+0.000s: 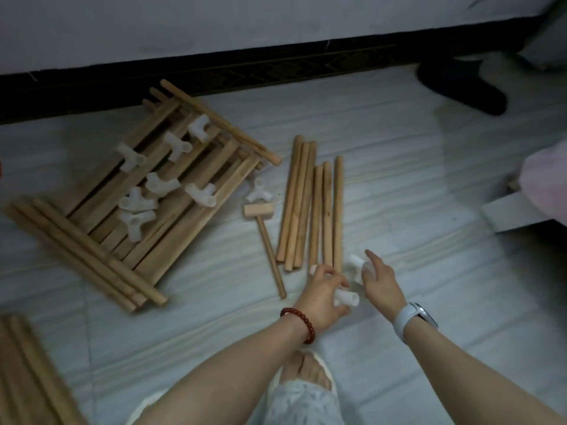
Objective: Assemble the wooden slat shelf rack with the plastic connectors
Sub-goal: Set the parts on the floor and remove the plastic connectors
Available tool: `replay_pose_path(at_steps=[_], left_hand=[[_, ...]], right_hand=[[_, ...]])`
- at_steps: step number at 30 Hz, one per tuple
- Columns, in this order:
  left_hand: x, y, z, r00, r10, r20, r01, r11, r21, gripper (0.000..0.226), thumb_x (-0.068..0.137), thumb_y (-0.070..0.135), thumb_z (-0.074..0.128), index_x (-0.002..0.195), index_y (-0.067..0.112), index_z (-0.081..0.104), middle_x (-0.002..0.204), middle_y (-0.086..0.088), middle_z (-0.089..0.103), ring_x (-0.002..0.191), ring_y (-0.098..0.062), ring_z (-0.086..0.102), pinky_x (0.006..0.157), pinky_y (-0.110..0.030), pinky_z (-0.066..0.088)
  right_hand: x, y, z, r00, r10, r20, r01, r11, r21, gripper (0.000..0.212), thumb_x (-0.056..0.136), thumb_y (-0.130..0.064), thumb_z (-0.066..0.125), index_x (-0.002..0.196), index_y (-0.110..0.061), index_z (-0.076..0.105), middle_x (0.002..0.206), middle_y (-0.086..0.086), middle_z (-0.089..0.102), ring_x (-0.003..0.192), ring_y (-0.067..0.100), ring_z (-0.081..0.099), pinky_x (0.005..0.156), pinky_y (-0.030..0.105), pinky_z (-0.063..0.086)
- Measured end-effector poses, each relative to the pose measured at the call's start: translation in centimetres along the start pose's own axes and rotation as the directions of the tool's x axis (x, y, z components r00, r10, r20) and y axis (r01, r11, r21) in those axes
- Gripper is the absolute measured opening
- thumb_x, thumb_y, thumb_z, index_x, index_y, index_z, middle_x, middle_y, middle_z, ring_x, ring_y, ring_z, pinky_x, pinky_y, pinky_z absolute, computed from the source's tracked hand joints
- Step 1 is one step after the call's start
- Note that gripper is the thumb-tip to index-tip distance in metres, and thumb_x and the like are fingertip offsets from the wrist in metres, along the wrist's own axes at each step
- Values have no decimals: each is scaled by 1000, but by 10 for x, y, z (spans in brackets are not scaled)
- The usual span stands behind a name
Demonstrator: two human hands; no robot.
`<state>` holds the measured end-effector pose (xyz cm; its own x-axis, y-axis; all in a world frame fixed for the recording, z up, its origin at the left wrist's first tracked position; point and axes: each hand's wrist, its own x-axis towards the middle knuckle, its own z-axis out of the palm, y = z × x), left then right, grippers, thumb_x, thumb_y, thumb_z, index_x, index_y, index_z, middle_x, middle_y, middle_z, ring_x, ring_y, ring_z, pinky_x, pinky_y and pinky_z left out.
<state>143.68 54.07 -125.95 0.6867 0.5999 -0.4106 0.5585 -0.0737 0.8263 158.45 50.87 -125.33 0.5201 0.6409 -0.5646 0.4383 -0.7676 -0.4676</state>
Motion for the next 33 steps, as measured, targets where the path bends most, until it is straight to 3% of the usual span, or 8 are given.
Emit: replay_pose_path(at_steps=[3,8,12,18,21,24,29,33], left_hand=[[6,8,12,996,48,71,-55,994,97,51,85,12,64,132,15,46,148,-4,19,135,-23,28,110,-29,27],[1,8,13,980,64,186,-110,963,245,78,87,9,56,148,34,14,158,3,-6,142,-31,8,114,-38,22],[-13,4,9,957,130,258,-210,927,312,87,88,4,50,146,44,-1,153,10,-27,145,-24,1,95,-33,43],[-20,8,1,961,177,215,-247,896,368,79,91,13,48,147,40,-1,155,3,-24,113,-26,51,64,-25,37],[-23,0,-8,973,225,61,-231,896,379,59,88,16,46,144,28,30,154,-2,18,118,-24,48,81,-29,43],[-21,-13,-26,920,353,-173,-233,843,485,37,77,16,42,110,18,58,116,-6,57,101,-26,59,81,-38,49],[-13,-42,-114,812,294,-504,118,763,635,49,64,12,75,110,18,60,118,-13,56,110,-32,54,86,-52,43],[-22,-71,-184,688,-41,-725,489,764,421,66,79,49,64,136,27,40,149,-17,25,138,-39,18,103,-70,10]], right_hand=[[5,4,-9,999,-27,36,28,999,-27,51,100,-22,31,149,-28,18,144,7,41,121,32,48,94,35,37],[7,8,-17,992,-4,124,-3,999,50,46,101,-15,30,146,-17,29,152,5,29,140,21,27,112,27,19],[-1,11,-16,989,-26,144,-1,983,182,48,102,-10,26,149,-16,21,155,3,21,143,17,20,108,19,15],[-7,13,-12,998,-54,28,46,970,238,46,99,-6,29,145,-13,31,151,5,32,140,18,28,107,19,18],[-10,6,-9,990,-111,-91,118,990,82,43,96,-4,33,138,-11,43,140,7,49,131,24,42,114,34,24],[-7,-20,-4,933,-290,-212,265,954,-137,40,91,1,40,128,-6,53,127,12,58,119,30,51,111,41,28],[22,-105,27,843,-538,18,531,827,-185,45,89,-9,51,134,-9,46,133,12,49,124,29,45,100,33,37],[48,-167,63,831,-545,110,556,818,-145,53,90,-21,55,140,-15,37,141,12,38,129,29,38,103,32,33]])
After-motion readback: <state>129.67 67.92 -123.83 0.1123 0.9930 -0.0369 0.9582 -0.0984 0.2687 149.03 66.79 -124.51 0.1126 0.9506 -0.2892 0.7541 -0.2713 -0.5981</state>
